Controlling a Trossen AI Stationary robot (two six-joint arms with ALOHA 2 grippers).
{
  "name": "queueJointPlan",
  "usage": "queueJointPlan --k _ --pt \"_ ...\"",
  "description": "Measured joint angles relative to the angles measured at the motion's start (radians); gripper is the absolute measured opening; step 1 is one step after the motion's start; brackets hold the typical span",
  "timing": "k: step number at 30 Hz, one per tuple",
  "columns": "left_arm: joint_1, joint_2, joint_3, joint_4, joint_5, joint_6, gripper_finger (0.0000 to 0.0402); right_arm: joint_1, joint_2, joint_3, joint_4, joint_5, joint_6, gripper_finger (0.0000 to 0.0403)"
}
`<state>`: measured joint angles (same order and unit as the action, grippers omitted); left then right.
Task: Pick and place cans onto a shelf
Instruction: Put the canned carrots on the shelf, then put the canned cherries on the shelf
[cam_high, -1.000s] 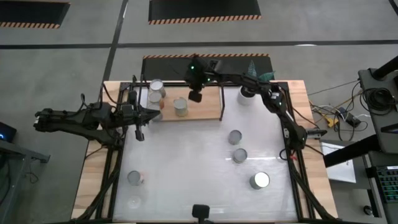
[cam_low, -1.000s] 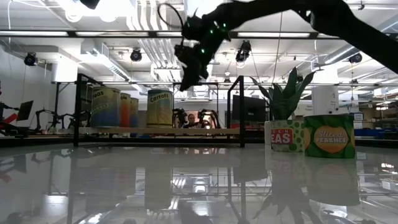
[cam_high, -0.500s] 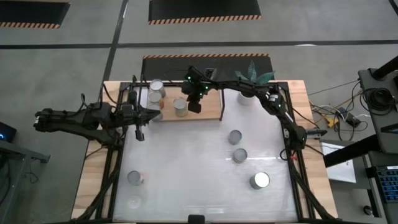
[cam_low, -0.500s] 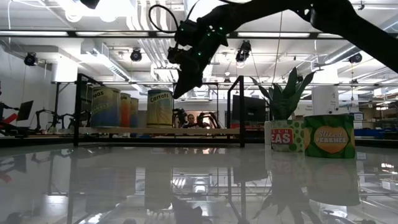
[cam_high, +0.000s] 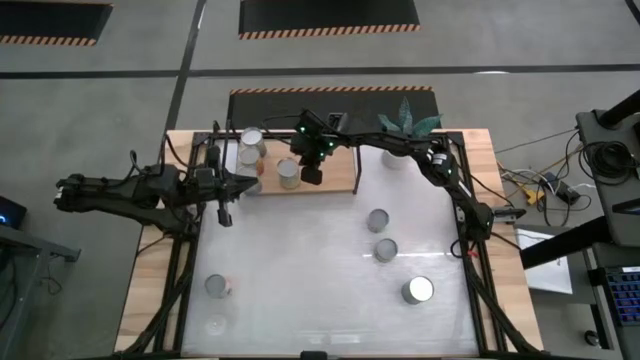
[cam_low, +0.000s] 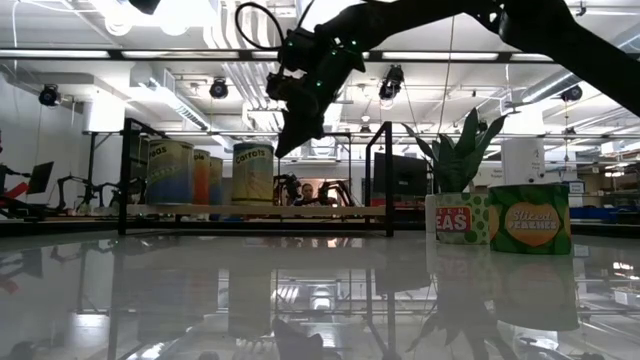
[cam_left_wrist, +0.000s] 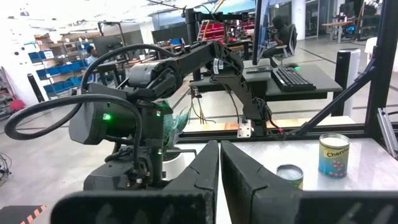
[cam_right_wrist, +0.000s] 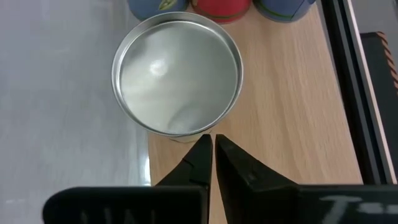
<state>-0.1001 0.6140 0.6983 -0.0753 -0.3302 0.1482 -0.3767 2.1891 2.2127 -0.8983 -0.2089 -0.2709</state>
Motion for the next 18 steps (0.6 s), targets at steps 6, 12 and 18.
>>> queueJointPlan --k 6,12,18 --pt "0.0 0.0 0.0 0.0 0.0 0.0 0.0 0.002 0.0 0.0 -0.001 0.0 -0.007 0.0009" --pt "0.0 0.0 0.0 0.0 0.0 0.0 0.0 0.006 0.0 0.0 -0.001 0.0 -0.014 0.0009" --pt "0.0 0.0 0.0 0.0 0.0 0.0 0.0 0.01 -0.03 0.007 -0.034 0.006 0.027 0.0009"
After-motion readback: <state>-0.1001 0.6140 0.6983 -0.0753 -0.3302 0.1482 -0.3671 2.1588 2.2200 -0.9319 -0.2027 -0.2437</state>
